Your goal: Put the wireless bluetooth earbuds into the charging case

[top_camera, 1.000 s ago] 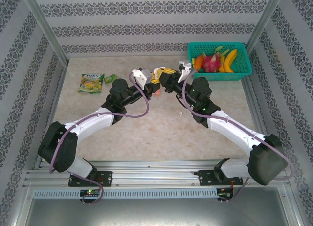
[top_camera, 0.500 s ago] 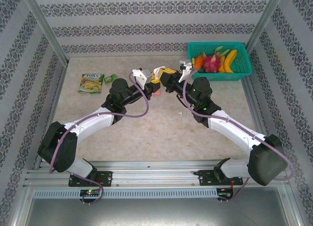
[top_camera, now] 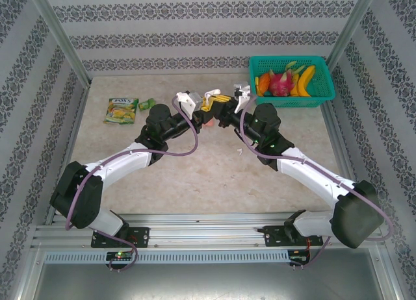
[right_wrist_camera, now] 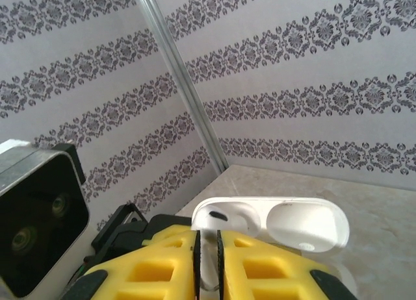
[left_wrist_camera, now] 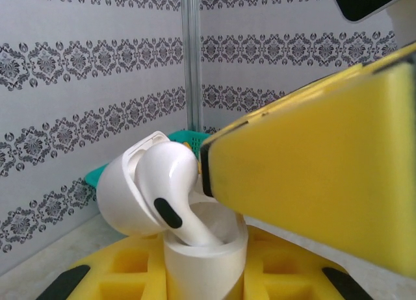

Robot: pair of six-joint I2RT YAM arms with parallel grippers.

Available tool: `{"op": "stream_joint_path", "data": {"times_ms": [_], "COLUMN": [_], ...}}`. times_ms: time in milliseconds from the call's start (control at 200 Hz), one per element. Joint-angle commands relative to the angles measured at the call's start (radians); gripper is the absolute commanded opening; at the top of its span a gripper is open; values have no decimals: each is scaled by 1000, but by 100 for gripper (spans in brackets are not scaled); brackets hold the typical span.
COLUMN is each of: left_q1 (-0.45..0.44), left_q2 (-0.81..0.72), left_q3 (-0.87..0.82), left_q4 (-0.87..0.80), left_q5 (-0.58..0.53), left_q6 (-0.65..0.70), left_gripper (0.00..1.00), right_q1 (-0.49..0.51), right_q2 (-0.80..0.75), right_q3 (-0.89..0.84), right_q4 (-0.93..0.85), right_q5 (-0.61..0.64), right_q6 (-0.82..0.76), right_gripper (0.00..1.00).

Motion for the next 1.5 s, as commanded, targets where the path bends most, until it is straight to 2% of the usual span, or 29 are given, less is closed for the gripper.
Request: {"op": "stream_joint_path", "data": {"times_ms": [0, 285, 410, 500, 635, 879, 1169, 1494], "left_q1": [-18, -19, -18, -18, -16, -15, -15, -11], "left_q2": [-37, -40, -54, -70, -72, -53, -54, -50], "left_q3": [40, 11, -34, -50, -53, -39, -27, -25], "left_q4": [56, 64, 85, 40, 1, 2, 1, 7], "left_q5": [20, 14, 45, 43, 37, 54, 43, 18], "left_q6": [-2, 17, 73, 148, 208, 205, 213, 215], "left_gripper": [0, 0, 0, 0, 0, 0, 0, 0], "right_q1": [15, -37, -60, -63, -48, -10, 4, 3], "right_q2": [-22, -106, -132, -135, -90, -26, 46, -16], "right_q3": [-12, -28, 2, 38, 154, 251, 251, 167], "right_q4": [-81, -85, -139, -184, -331, -408, -424, -429], "right_q5": [-48, -5, 27, 46, 59, 66, 51, 70], "right_q6": [-45, 28, 90, 136, 163, 144, 146, 154], "right_gripper": [20, 32, 38, 43, 43, 46, 44, 42]}}
